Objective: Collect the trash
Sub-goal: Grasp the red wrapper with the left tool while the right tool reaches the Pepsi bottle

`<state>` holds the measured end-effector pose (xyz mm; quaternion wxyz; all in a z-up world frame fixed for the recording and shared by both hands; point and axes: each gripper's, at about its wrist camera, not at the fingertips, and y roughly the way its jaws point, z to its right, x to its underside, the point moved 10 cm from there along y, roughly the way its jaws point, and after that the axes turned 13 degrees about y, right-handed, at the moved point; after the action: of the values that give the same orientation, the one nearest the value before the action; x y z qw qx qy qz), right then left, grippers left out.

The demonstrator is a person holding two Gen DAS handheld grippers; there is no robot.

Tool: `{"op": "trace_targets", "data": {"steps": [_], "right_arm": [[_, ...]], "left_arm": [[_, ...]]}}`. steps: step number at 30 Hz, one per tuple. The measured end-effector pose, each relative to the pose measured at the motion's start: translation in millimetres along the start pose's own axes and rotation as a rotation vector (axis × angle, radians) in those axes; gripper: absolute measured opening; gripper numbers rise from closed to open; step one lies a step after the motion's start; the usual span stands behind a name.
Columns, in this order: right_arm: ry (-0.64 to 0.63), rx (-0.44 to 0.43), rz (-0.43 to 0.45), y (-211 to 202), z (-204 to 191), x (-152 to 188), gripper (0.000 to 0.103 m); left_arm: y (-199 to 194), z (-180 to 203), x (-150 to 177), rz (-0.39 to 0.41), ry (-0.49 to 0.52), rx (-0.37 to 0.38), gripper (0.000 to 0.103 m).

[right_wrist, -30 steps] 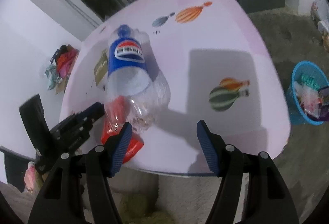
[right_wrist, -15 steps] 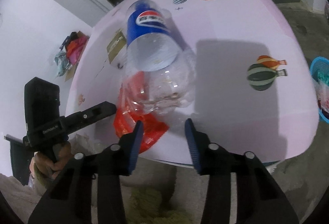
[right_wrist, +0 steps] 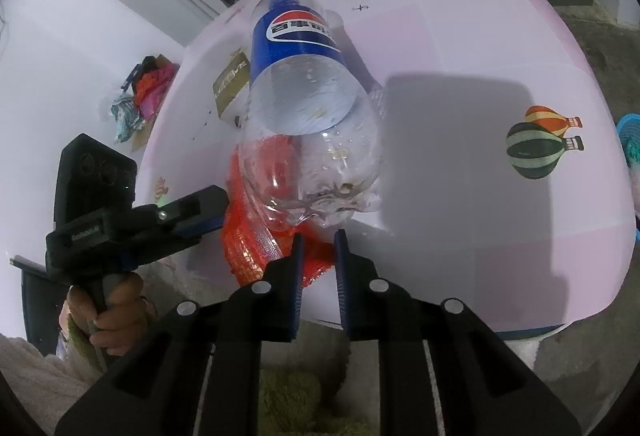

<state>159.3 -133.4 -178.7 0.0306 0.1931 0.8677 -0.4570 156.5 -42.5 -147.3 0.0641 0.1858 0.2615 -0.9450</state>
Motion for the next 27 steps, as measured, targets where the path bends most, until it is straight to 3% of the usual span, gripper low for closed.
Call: {"op": "trace_targets", "data": {"steps": [4, 6, 16, 21, 27], "right_arm": [[0.006, -0.01, -0.003, 2, 0, -1, 0.015], [0.008, -0.015, -0.002, 2, 0, 0, 0.015], [0.006, -0.014, 0.001, 3, -2, 0, 0.015], [0.008, -0.001, -0.007, -1, -1, -1, 0.016], [-0.02, -0.005, 0.051, -26, -6, -12, 0.02]], "left_arm": [[1, 7, 4, 0.002, -0.061, 0.118, 0.023], [4, 6, 7, -0.007, -0.065, 0.116, 0.023], [18, 12, 8, -0.025, 0.085, -0.097, 0.019], [15, 1, 5, -0.011, 0.091, -0.174, 0.005], [-10, -20, -2, 0.033, 0.066, -0.211, 0.003]]}}
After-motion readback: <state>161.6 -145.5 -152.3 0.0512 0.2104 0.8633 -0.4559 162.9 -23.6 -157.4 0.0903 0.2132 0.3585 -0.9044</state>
